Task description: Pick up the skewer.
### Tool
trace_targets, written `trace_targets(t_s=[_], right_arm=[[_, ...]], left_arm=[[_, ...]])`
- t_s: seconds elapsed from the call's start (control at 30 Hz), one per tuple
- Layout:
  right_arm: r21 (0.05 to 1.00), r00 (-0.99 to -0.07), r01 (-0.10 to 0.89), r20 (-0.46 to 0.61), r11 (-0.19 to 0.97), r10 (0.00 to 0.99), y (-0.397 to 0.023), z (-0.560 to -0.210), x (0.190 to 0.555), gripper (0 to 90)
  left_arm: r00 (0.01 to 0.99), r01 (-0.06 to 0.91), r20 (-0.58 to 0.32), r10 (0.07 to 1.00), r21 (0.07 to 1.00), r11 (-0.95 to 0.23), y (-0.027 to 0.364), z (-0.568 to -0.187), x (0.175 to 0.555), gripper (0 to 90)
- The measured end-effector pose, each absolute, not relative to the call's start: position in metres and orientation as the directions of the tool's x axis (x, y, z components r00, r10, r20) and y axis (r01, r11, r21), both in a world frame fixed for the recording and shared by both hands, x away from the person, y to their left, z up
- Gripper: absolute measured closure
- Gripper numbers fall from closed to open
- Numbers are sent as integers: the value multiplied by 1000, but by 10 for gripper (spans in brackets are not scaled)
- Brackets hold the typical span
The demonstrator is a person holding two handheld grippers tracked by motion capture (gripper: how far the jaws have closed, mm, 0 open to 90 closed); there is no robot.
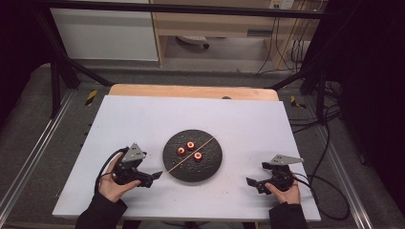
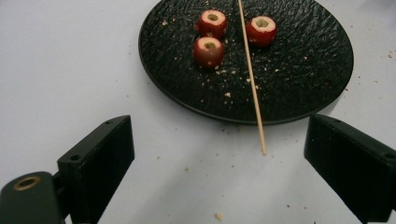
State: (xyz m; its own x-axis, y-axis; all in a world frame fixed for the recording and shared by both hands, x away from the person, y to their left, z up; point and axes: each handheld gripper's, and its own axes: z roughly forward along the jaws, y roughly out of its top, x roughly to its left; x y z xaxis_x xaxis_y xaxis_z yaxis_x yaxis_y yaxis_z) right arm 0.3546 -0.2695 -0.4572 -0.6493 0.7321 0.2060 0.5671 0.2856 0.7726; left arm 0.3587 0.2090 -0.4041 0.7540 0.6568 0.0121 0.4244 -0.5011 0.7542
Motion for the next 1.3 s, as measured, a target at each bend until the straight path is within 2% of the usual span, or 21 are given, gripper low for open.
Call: trace_targets(t_s=[0.5, 0.83, 1.0, 1.17, 1.2, 1.3], right_arm=[[770, -651, 568, 204, 291, 731, -269, -458, 355, 6], [766, -650, 574, 209, 291, 731, -269, -458, 355, 6], [766, -653, 571, 207, 294, 729, -269, -458, 355, 6], [765, -654, 571, 206, 297, 728, -269, -458, 355, 7], [765, -654, 571, 206, 297, 728, -269, -458, 355, 7], [765, -654, 572, 208, 296, 727, -269, -458, 355, 6]], left_arm=[[778, 424, 32, 628, 711, -561, 173, -398, 374, 104], [788, 447, 35, 615, 655, -609, 146, -400, 387, 160], [785, 465, 33, 619, 629, -623, 136, -404, 393, 211], [785, 475, 41, 618, 600, -644, 130, -408, 397, 331], [785, 479, 39, 619, 596, -644, 129, -409, 398, 331], [781, 493, 26, 624, 587, -642, 127, -409, 400, 436]])
